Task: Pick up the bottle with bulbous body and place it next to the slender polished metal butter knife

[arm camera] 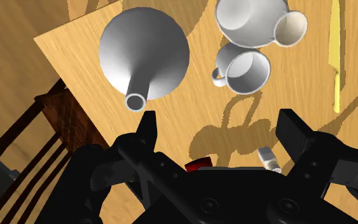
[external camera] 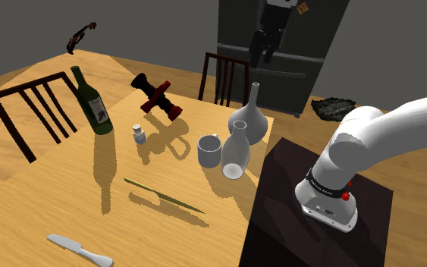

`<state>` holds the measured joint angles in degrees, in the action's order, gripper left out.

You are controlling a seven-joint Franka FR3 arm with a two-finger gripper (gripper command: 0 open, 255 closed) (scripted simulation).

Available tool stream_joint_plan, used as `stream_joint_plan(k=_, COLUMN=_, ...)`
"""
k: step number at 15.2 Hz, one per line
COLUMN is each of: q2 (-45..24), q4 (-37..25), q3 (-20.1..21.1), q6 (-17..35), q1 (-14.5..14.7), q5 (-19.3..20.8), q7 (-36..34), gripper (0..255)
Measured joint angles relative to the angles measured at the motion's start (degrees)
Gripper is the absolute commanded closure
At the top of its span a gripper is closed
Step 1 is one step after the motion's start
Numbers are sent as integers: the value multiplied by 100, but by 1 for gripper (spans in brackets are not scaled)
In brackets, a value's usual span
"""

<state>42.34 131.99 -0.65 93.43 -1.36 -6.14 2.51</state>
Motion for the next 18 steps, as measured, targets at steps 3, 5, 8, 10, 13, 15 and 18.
stream_joint_plan(k=3, q2=98, q4=213, q3=130, q6=120, q1=40, q5=-28, q7=-91, gripper=0)
stream_joint_plan(k=5, q2=220, q4=533, q3=359, q6=325, q1=117, q5=-99, q7=-257, gripper=0)
stream_joint_plan(k=8, q2=370, q4=993, q3=712, q6=645, q1=250, q5=-213, q7=-506, gripper=0)
stream_joint_plan(k=10, q2=432, q4=1301, q3=918, q6=885, q1=334, q5=-277, q7=-631, gripper=0)
stream_joint_plan(k=13, q2=480, q4=1640, q3=1286, q6=1176, q1=496, q5=-412, q7=-891, gripper=0)
stream_joint_plan(k=15, q2=440, q4=1895, q3=1552, q6=1463, q1=609, q5=-520, q7=-1066, gripper=0)
stream_joint_plan(k=18, q2=352, q4=2106, q3=1822, q6=1758, q1=719, q5=-631, q7=-1248, gripper=0)
